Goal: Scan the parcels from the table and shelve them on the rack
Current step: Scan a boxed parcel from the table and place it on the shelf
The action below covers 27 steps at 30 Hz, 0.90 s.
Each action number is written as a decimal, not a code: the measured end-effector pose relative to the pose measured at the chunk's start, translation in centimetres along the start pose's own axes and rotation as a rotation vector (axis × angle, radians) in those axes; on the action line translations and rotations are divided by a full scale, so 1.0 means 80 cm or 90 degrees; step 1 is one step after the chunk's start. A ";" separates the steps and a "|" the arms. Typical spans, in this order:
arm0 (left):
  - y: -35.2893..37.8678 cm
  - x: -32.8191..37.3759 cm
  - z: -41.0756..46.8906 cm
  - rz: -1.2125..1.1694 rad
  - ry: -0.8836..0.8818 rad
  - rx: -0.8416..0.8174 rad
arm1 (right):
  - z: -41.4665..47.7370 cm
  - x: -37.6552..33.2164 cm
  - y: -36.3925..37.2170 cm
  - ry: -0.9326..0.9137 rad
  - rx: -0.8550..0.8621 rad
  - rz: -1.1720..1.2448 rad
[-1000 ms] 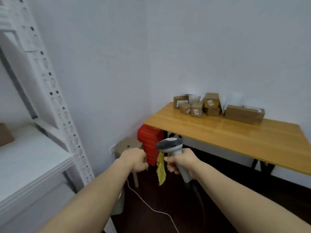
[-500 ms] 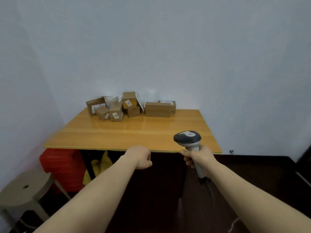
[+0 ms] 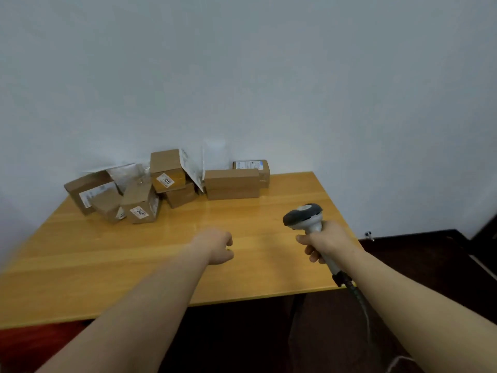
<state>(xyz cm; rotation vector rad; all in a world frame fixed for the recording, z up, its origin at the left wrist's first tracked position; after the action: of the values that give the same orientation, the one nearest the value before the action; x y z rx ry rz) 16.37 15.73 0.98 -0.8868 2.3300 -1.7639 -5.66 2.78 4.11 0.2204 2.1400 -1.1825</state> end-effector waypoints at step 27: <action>-0.091 -0.074 0.457 0.000 -0.117 0.093 | 0.436 -0.099 0.006 0.094 -0.179 0.215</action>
<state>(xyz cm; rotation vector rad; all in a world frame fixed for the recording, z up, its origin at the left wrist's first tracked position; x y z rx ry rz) 38.81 -13.76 -6.06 -0.9789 2.0605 -1.7440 17.21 -23.60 -3.85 0.5312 2.2549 -0.6834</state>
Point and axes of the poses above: each hand's wrist, its own z-axis towards the middle knuckle, its own y-axis out of the palm, x = y × z, the point moved 1 cm from there along z, towards the middle knuckle, and after that the axes turned 14 degrees about -z, right-handed, at the moved point
